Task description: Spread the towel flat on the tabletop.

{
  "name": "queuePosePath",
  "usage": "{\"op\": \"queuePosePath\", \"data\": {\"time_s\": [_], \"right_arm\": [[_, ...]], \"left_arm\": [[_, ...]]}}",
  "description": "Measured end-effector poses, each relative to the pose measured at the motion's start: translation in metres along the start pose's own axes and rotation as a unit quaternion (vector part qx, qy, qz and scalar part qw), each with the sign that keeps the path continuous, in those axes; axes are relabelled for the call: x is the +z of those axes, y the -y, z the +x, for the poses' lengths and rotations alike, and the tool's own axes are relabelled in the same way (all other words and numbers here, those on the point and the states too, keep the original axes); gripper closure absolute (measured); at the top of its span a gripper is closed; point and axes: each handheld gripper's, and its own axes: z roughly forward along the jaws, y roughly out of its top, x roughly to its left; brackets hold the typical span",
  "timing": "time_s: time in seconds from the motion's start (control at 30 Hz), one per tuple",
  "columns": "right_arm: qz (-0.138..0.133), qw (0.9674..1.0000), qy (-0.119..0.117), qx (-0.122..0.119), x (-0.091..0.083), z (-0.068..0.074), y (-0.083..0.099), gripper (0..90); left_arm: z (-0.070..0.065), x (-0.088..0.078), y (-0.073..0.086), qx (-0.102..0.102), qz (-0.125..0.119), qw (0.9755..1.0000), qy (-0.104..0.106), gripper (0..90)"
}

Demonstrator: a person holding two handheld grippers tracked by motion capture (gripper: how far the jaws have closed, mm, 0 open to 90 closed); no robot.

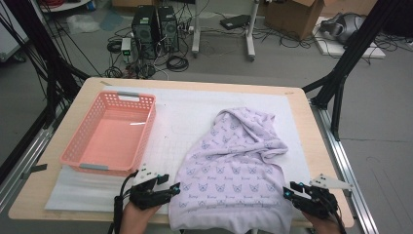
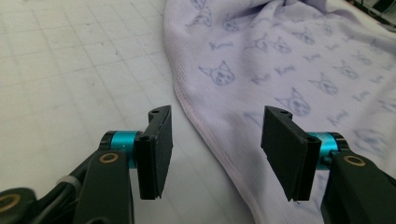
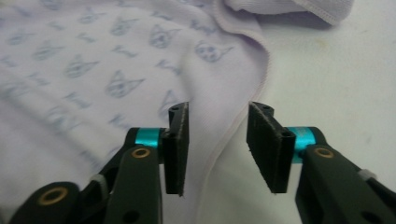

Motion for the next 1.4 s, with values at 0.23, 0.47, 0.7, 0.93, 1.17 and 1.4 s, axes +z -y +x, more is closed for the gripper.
{"op": "queuePosePath", "data": {"time_s": [0.23, 0.47, 0.7, 0.93, 1.17, 1.4], "right_arm": [[0.017, 0.9994, 0.009, -0.029, 0.032, -0.004, -0.015, 84.7], [-0.014, 0.9982, 0.055, -0.018, 0.05, -0.008, -0.03, 85.0], [-0.042, 0.9987, 0.028, 0.007, 0.02, 0.001, -0.02, 58.0], [0.012, 0.9994, 0.018, -0.027, 0.005, 0.014, 0.009, 58.3], [0.03, 0.9991, 0.006, -0.028, 0.003, 0.012, 0.011, 88.0], [0.024, 0.9989, -0.036, -0.017, -0.023, 0.009, 0.024, 88.7]], "left_arm": [[-0.007, 0.019, -0.018, 0.049, 0.042, 0.9978, -0.014, 83.0], [0.009, 0.025, -0.032, 0.031, 0.007, 0.9972, -0.067, 83.2], [0.008, -0.006, -0.011, -0.011, -0.021, 0.9993, -0.029, 50.6], [0.002, -0.017, 0.013, -0.001, -0.004, 1.0, -0.003, 50.0], [-0.011, -0.024, 0.015, 0.049, 0.033, 0.9982, -0.013, 88.0], [-0.013, -0.057, 0.029, 0.029, 0.026, 0.9992, 0.011, 88.2]]}}
